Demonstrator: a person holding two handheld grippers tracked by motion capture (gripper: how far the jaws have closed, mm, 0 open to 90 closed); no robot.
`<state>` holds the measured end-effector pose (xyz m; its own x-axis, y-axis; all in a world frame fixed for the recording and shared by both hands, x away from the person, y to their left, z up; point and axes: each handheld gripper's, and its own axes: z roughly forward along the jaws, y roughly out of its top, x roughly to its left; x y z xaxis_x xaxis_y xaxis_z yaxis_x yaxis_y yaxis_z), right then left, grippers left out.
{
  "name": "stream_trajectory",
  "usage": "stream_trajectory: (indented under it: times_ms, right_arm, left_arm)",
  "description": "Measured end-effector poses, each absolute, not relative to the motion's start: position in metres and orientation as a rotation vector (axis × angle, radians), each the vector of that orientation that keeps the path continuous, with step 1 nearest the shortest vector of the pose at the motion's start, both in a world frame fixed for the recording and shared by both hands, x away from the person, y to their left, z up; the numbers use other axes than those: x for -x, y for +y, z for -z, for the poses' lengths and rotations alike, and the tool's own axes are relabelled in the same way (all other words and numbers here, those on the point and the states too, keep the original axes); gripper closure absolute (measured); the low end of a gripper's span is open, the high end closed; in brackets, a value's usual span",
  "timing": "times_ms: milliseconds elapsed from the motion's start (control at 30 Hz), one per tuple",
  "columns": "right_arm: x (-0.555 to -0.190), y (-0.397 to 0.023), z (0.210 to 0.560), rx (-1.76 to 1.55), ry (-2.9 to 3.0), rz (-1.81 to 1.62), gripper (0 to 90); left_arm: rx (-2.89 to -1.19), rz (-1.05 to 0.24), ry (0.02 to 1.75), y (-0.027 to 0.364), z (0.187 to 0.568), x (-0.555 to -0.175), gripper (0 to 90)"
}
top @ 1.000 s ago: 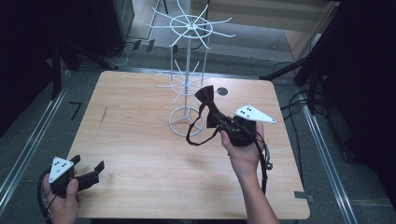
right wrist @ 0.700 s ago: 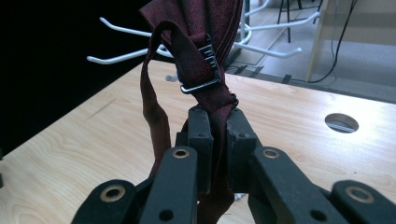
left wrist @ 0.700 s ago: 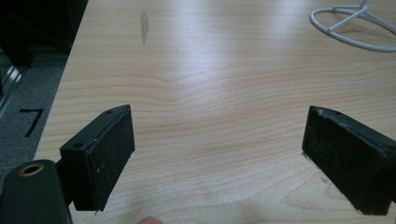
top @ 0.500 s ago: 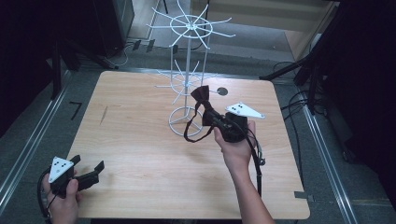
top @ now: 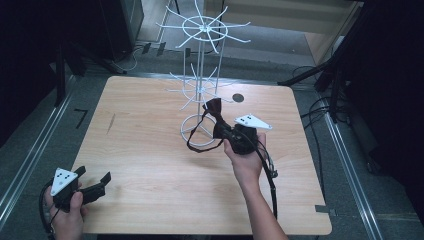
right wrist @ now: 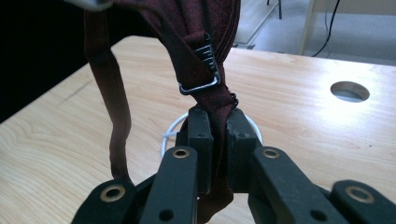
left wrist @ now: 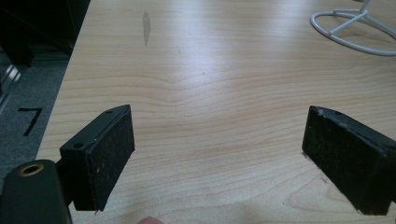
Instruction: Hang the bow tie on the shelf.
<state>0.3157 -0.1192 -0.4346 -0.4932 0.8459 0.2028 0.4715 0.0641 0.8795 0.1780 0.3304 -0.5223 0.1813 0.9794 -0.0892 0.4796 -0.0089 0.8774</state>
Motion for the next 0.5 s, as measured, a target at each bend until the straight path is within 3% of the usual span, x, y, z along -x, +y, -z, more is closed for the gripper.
stream_trajectory:
  times_ms: [500]
  right_arm:
    - [-0.331,-0.111,0.465,-1.38,2.031,-1.34,84.5]
  left_arm:
    - [-1.616,-0.755,1.421,0.33,0.522,-0.177,9.8]
